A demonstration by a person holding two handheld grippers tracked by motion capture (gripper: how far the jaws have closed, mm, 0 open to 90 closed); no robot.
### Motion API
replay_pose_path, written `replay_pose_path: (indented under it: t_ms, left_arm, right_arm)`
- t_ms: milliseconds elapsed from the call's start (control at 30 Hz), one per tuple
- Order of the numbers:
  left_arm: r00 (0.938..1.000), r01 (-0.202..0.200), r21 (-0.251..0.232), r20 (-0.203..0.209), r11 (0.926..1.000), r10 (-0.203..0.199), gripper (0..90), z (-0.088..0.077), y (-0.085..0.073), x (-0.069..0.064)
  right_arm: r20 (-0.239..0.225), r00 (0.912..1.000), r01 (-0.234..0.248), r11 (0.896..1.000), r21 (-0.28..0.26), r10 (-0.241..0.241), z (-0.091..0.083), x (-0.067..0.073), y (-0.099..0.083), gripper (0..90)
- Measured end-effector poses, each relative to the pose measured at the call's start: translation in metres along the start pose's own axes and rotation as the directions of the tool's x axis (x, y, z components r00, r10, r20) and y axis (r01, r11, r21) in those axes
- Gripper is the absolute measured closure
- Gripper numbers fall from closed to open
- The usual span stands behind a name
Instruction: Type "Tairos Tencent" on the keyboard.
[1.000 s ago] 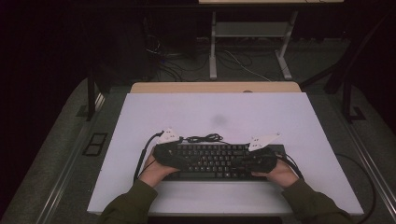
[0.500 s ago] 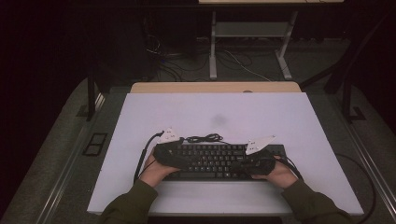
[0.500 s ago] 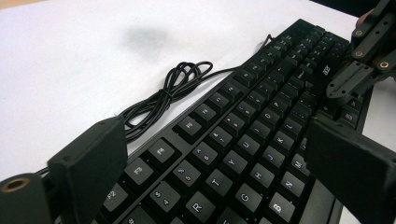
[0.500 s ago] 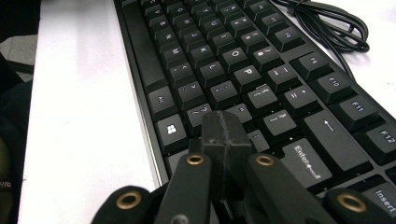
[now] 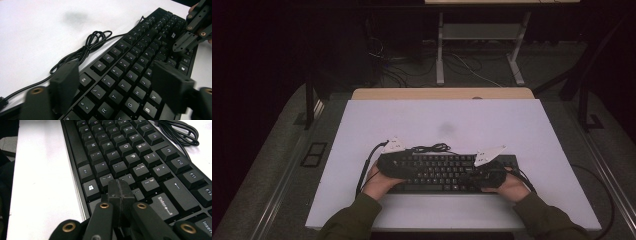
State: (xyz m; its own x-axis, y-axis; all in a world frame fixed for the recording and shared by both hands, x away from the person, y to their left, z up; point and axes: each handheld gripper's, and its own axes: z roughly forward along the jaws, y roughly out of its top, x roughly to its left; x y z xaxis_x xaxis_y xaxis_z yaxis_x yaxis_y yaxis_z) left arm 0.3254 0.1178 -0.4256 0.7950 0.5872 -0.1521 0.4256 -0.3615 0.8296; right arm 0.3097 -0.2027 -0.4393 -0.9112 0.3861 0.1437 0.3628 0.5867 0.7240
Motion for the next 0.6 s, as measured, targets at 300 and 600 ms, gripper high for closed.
replay_pose_path:
  t_ms: [300, 600]
  left_arm:
    - [0.9999, 0.001, 0.038, 0.010, 0.9993, -0.002, 55.7, 0.0015, -0.0014, 0.0024]
    - [0.9998, -0.016, 0.095, 0.013, 0.9953, 0.015, 89.0, 0.0029, -0.0017, 0.0021]
  right_arm:
    - [-0.002, 1.0000, -0.003, 1.000, 0.001, 0.003, -0.0001, 0.0001, -0.0001, 89.7]
    - [-0.001, 1.0000, -0.003, 1.000, 0.002, 0.003, 0.0000, 0.0003, -0.0001, 89.8]
